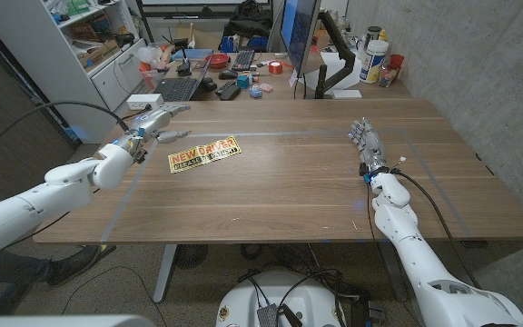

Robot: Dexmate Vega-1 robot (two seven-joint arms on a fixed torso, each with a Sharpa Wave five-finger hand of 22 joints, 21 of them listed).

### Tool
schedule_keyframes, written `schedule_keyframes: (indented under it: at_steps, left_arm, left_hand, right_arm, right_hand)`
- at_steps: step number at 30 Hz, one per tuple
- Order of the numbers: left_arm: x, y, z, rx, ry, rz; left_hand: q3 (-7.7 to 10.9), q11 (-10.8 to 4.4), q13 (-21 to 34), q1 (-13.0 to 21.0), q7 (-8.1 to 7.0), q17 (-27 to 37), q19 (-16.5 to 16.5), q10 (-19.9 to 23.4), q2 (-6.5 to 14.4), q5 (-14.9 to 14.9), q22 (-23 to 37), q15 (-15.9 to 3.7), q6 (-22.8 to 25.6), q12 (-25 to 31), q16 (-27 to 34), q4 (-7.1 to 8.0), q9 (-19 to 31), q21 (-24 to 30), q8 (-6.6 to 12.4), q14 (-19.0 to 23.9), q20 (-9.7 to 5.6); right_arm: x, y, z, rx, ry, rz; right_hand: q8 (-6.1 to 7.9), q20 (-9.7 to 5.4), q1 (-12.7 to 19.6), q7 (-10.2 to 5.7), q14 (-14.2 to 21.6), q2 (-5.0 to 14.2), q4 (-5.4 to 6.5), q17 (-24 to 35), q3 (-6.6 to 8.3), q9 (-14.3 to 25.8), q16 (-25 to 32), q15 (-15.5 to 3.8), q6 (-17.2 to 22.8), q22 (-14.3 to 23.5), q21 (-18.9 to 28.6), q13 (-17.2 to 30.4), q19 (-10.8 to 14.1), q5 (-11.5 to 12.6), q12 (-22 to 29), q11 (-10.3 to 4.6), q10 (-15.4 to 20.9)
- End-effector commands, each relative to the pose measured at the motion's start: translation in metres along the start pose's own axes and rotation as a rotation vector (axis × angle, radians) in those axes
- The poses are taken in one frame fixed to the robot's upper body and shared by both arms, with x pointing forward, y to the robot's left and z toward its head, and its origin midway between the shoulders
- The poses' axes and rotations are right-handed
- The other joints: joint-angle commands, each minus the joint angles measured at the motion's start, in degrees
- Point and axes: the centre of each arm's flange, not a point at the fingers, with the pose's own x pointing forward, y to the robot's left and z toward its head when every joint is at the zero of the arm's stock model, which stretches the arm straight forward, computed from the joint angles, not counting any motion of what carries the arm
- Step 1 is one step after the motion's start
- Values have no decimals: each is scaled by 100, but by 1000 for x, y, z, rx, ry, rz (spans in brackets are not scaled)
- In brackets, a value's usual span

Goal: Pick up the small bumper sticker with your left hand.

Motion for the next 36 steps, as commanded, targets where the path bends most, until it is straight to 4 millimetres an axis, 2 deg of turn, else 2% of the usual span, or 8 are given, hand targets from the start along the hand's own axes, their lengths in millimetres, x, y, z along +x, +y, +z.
schedule_keyframes:
  at_steps: [1, 12, 21, 36]
  left_arm:
    - [1, 2, -3, 83, -5, -37]
    - [6, -3, -2, 124, -19, -87]
    - [14, -6, 4, 168, -52, -122]
    - [26, -13, 12, 241, -99, -174]
  left_hand:
    - [4, -62, 21, 131, -4, 3, 23, 6, -33, 17, 29, -296, -30, -3, -34, -55, 7, -28, 20, 42, -77]
    - [-13, -66, 25, 208, -15, 6, 43, 17, -113, 18, 32, -306, -21, 4, -32, -107, 9, -49, 35, 45, -65]
    - [-41, -62, 29, 262, -38, 11, 48, -26, -198, 22, 34, -315, -82, -9, -36, -136, 10, -76, 21, 30, -63]
    - [-144, -95, 36, 229, -63, 24, 22, -113, -364, 26, 41, -310, -191, -27, -53, -114, 12, -134, 0, -55, -73]
  right_arm:
    - [2, 3, -2, 3, 4, 3]
    - [1, 5, -4, 12, 4, 0]
    - [5, 7, 2, 11, -16, -2]
    - [9, 10, 7, 11, -26, -6]
  right_hand:
    - [8, -19, -18, -2, 50, 6, -39, 4, 11, -6, -26, 0, 31, 6, -8, 5, 67, 22, -36, -9, 58]
    - [7, -18, -24, -3, 53, 12, -46, 3, 8, -9, -30, 3, 31, 7, -32, 5, 76, 22, -52, -14, 65]
    - [6, -17, -26, -5, 52, 8, -53, 2, 5, -10, -34, 0, 30, 8, -47, 6, 81, 23, -61, -12, 70]
    - [4, -17, -34, -9, 63, 12, -59, 3, 0, -13, -35, -5, 26, 9, -75, 7, 88, 24, -77, -22, 80]
